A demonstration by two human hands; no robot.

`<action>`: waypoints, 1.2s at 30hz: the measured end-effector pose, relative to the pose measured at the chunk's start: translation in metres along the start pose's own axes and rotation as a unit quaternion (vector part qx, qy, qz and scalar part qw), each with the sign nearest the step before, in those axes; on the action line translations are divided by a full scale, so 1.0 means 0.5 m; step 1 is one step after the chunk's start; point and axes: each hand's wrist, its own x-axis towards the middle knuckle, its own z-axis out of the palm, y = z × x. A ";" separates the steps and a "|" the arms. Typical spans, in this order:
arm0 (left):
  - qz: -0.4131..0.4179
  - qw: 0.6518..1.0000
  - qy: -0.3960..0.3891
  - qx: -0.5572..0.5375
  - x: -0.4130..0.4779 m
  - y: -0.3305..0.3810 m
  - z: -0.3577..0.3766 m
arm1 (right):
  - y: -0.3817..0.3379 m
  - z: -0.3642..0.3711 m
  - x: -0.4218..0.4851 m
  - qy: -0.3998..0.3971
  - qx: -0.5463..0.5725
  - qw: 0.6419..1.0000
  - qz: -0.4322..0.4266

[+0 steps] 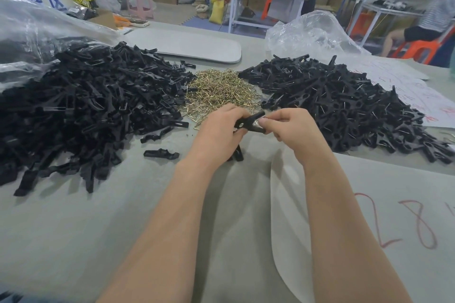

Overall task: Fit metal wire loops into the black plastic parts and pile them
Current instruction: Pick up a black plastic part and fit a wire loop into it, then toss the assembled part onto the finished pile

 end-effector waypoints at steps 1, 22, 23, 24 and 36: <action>0.002 1.000 -0.004 -0.003 -0.001 0.001 0.000 | 0.000 -0.001 0.000 0.000 0.000 1.000 0.005; 0.008 0.987 -0.023 -0.162 -0.004 0.020 -0.029 | 0.014 0.023 -0.015 -0.258 0.404 0.860 0.174; 0.009 0.986 -0.025 -0.166 -0.004 0.021 -0.029 | 0.016 0.025 -0.014 -0.253 0.405 0.861 0.174; 0.010 0.985 -0.026 -0.173 -0.005 0.022 -0.029 | 0.017 0.026 -0.014 -0.248 0.405 0.862 0.175; -0.036 0.985 -0.003 -0.167 -0.003 0.007 -0.025 | 0.001 0.024 -0.007 -0.201 0.306 0.914 0.175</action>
